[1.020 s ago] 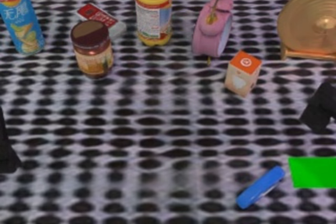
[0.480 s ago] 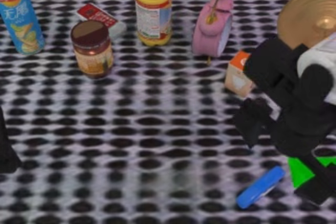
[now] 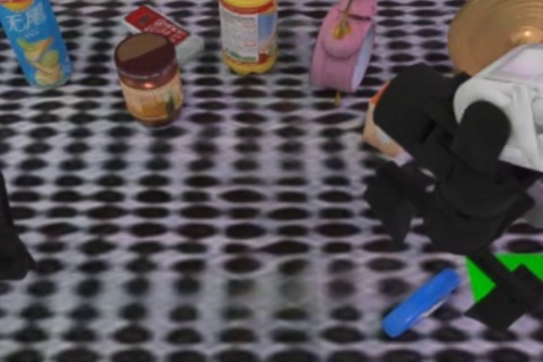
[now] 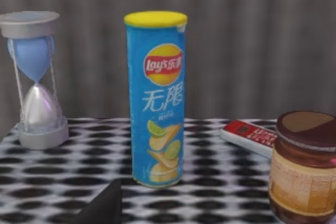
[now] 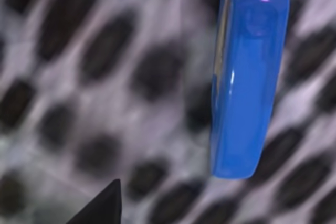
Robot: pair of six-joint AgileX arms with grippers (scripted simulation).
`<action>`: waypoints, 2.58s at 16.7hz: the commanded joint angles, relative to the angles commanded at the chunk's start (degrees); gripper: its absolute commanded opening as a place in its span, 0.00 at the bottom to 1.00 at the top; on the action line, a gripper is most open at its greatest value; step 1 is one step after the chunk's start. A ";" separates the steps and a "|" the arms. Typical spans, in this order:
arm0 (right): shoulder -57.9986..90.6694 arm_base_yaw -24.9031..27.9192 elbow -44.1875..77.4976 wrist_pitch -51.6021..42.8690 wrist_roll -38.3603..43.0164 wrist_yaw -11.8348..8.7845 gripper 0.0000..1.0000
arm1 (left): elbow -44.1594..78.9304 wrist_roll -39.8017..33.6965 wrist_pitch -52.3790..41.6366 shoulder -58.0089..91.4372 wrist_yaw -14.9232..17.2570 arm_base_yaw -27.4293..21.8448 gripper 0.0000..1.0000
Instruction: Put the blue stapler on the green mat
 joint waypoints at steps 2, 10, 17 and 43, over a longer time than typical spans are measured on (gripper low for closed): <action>1.11 0.05 -1.19 1.99 -0.05 0.01 1.00 | 0.00 0.00 0.00 0.00 0.00 0.00 1.00; 10.67 0.15 -10.98 21.74 0.14 0.04 1.00 | 0.00 0.00 0.00 0.00 0.00 0.00 1.00; 11.48 0.17 -11.80 23.17 0.17 0.04 0.85 | 0.00 0.00 0.00 0.00 0.00 0.00 1.00; 6.21 0.44 -6.22 11.83 -0.20 -0.14 0.00 | 0.00 0.00 0.00 0.00 0.00 0.00 1.00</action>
